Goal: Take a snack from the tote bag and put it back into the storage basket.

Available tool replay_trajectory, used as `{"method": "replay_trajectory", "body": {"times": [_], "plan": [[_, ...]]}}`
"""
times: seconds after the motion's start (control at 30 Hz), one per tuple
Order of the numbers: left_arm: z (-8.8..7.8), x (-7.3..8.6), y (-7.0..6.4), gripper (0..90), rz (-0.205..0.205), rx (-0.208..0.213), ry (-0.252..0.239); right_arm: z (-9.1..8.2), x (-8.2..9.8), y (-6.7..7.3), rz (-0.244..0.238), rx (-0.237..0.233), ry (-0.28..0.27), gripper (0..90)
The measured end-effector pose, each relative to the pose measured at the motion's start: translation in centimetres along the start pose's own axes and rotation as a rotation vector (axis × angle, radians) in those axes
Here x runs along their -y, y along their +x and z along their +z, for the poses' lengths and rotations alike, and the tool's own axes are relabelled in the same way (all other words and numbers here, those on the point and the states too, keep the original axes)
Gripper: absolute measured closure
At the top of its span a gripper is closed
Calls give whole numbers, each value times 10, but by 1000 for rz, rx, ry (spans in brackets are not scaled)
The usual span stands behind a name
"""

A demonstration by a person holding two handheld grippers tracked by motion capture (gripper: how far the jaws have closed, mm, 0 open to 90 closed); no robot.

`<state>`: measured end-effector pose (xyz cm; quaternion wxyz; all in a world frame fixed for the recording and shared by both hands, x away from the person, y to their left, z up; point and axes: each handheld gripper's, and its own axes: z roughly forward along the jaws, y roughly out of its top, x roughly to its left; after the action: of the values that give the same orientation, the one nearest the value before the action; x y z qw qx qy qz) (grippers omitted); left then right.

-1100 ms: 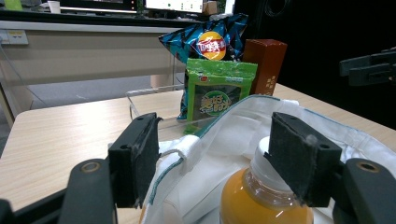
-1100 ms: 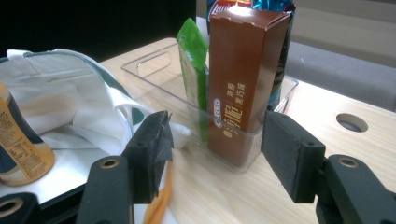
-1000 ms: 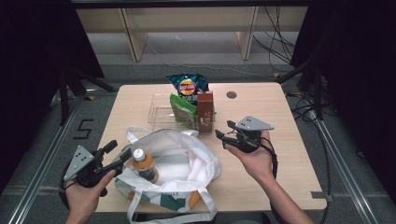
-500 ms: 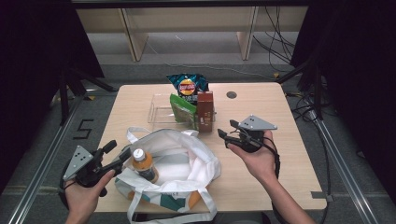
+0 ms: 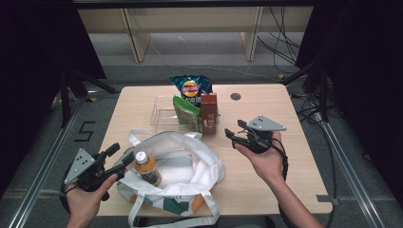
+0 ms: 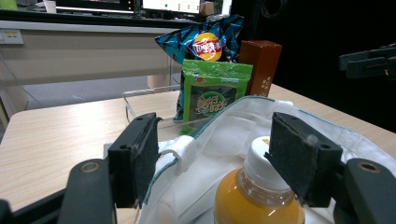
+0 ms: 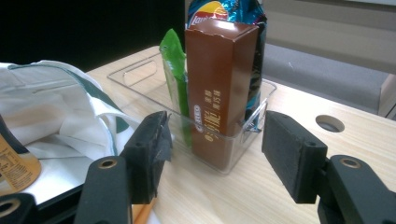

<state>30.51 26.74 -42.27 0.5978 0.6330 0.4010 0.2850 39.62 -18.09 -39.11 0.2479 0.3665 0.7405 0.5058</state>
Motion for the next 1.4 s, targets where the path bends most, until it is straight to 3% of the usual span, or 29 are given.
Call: {"method": "replay_trajectory", "body": {"times": [0.23, 0.27, 0.3, 0.47, 0.5, 0.57, 0.67, 0.77, 0.83, 1.0, 1.03, 1.17, 1.3, 1.4], "plan": [[0, 0, -3, 326, 10, 7, 0, -4, 2, -5, 17, 12, -4, 417], [0, -1, -4, 327, 8, 2, 7, -4, 2, -7, 2, 13, -11, 418], [-1, -2, -5, 327, 10, 0, 11, -4, 3, -6, 31, 3, -4, 417], [1, -2, -9, 335, 18, 22, 7, -4, 4, -10, 0, 14, 5, 416], [0, -3, -10, 336, 21, 19, 15, -4, 5, -8, 32, 5, 7, 416], [-1, -4, -12, 340, 22, 24, 10, -4, 4, -11, 5, 12, 4, 415], [-1, -4, -15, 347, 23, 36, 14, -4, 5, -10, 19, -3, 5, 414], [0, -3, -16, 357, 18, 49, 13, -6, 5, -9, 26, 11, 21, 414], [0, -3, -16, 360, 17, 55, 15, -5, 4, -10, 9, 17, 4, 413], [0, -2, -18, 360, 19, 56, 13, -6, 4, -10, 9, 32, -17, 413], [0, -3, -18, 360, 20, 57, 14, -7, 3, -9, 28, 16, 8, 413], [1, -1, -19, 369, 21, 61, 15, -8, 4, -12, 12, 35, -5, 411], [1, 0, -19, 378, 32, 58, 31, -9, 3, -11, 35, 22, 3, 411], [1, 1, -21, 391, 38, 57, 40, -9, 2, -12, 19, 32, -10, 411]]}}
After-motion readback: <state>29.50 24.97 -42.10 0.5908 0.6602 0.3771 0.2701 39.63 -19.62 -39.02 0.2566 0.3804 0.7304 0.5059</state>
